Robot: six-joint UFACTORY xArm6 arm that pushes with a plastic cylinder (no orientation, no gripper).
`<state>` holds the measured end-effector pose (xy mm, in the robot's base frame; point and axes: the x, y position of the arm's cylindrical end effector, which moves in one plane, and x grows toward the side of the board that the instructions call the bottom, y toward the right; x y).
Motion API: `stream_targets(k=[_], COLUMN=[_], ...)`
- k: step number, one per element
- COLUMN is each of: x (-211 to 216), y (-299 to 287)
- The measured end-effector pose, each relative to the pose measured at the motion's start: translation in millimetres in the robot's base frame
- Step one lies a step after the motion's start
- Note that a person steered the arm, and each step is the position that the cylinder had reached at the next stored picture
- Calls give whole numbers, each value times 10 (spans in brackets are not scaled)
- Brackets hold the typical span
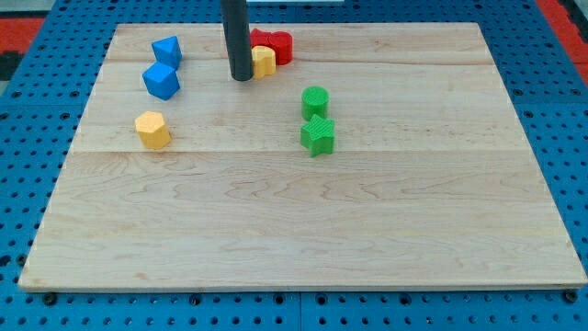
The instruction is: Push the yellow hexagon to the center left
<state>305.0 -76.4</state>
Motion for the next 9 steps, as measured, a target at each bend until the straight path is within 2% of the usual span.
stream_targets(k=[3, 5, 6, 9], x=[-74, 210, 210, 676], y=[0, -88, -88, -195])
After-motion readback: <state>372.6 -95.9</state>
